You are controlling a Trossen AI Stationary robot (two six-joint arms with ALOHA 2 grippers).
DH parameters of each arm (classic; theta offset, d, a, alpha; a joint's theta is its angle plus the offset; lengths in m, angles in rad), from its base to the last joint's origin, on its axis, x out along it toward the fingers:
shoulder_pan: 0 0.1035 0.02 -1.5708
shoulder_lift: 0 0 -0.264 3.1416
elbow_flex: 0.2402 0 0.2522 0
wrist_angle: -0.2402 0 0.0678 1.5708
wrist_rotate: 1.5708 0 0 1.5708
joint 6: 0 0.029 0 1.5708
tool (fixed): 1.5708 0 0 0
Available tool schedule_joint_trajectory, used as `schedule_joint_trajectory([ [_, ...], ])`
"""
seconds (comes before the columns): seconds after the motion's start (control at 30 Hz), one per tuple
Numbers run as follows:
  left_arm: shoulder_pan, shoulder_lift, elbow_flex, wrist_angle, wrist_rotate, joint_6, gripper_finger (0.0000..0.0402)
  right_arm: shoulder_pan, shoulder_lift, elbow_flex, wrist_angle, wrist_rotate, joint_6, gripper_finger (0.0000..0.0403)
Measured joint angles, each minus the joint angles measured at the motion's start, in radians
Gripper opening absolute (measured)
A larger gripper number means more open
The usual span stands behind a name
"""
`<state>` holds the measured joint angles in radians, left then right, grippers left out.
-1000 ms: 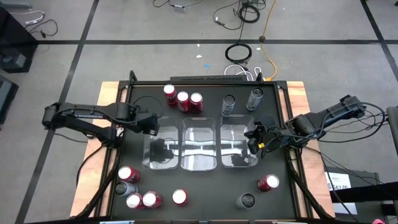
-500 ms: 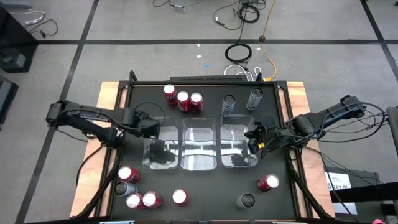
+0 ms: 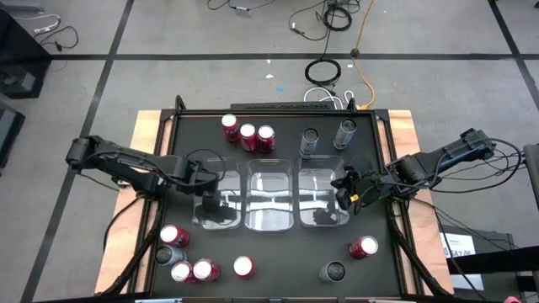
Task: Sort soda cans
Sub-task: Move the left transparent bin beside the center transparent bin
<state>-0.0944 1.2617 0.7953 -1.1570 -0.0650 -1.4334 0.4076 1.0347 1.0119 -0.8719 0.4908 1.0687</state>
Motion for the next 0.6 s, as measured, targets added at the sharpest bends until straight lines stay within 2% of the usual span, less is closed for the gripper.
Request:
schedule_joint_trajectory([
  [0.17,-0.006,0.000,-0.021,0.082,0.008,0.006,0.0134,0.000,0.000,0.000,0.000,0.000,0.000,0.0004],
  [0.37,-0.005,0.000,-0.021,0.070,-0.010,0.058,0.0132,0.000,0.000,0.000,0.000,0.000,0.000,0.0004],
  [0.6,0.008,0.000,-0.021,0.066,-0.022,0.093,0.0092,0.000,0.000,0.000,0.000,0.000,0.008,0.0004],
])
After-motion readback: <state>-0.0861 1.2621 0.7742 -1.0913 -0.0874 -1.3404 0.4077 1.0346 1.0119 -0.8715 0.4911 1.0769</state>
